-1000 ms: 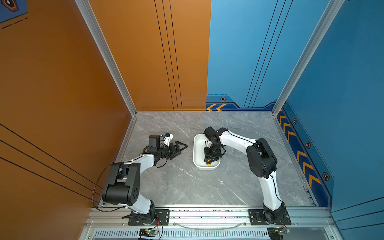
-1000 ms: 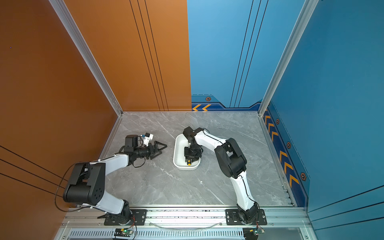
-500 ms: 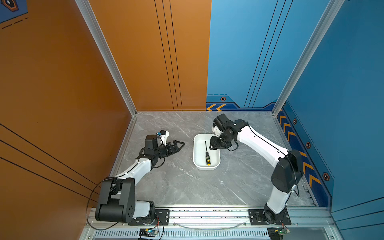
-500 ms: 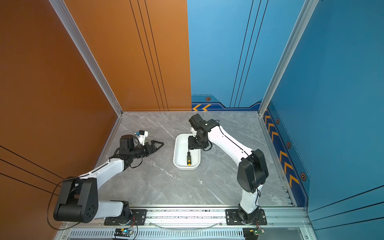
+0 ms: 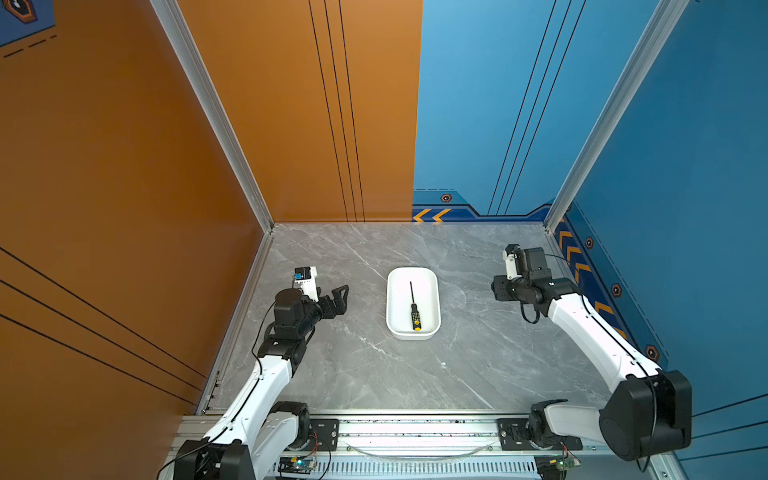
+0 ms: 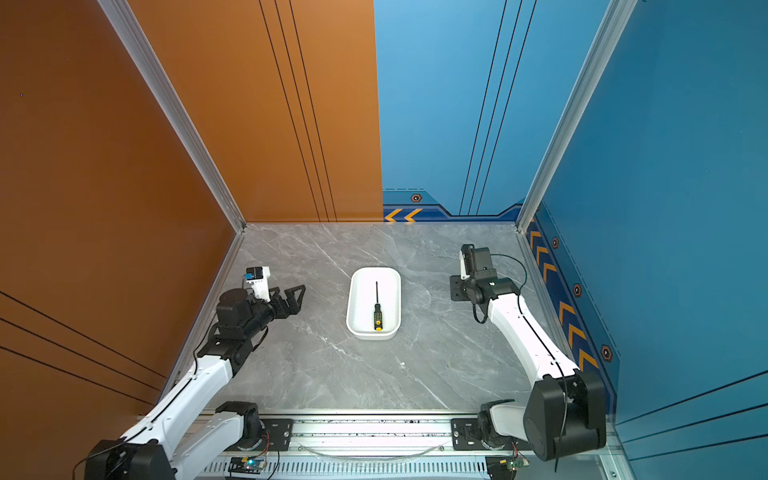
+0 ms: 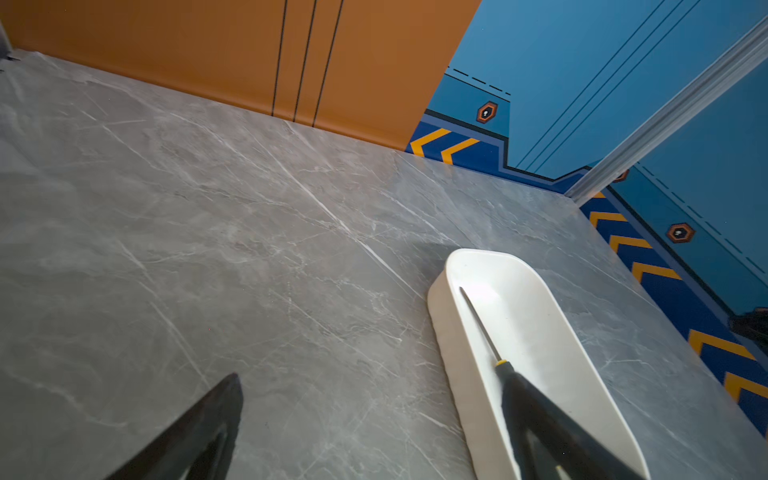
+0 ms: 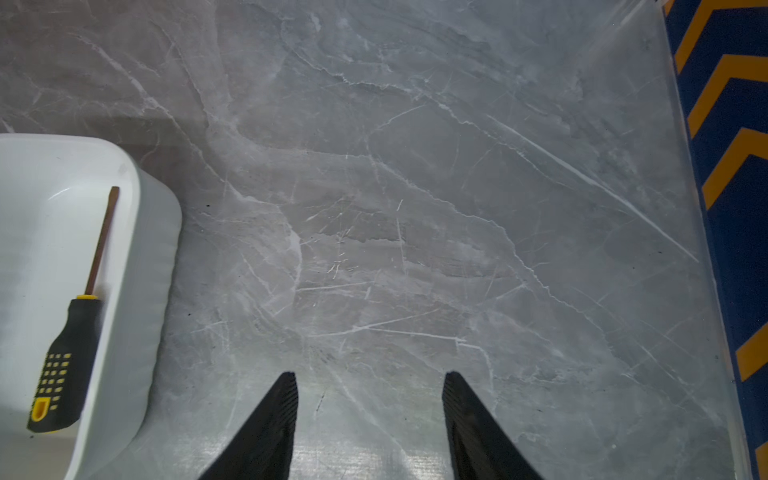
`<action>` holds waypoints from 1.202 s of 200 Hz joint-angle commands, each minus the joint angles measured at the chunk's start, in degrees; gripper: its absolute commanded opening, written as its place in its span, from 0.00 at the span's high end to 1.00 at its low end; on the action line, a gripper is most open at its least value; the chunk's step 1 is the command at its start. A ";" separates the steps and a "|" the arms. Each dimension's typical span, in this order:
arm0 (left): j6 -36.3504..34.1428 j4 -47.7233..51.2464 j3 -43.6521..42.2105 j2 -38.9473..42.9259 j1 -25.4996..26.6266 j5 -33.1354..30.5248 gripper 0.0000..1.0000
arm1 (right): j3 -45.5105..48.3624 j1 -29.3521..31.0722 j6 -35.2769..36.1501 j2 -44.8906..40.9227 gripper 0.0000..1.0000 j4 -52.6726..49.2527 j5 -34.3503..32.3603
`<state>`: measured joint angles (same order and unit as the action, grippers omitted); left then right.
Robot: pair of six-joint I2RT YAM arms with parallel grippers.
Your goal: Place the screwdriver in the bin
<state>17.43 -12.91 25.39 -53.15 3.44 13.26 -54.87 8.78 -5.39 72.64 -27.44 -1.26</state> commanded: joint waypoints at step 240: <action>-14.86 -32.07 -9.39 -19.91 -5.96 -12.11 0.02 | 35.85 -9.83 1.19 16.27 0.33 84.61 2.72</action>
<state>2.79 -39.11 16.88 -70.78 -1.58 -0.30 -16.25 -1.08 -4.29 88.58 58.92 -0.78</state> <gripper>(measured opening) 0.978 0.671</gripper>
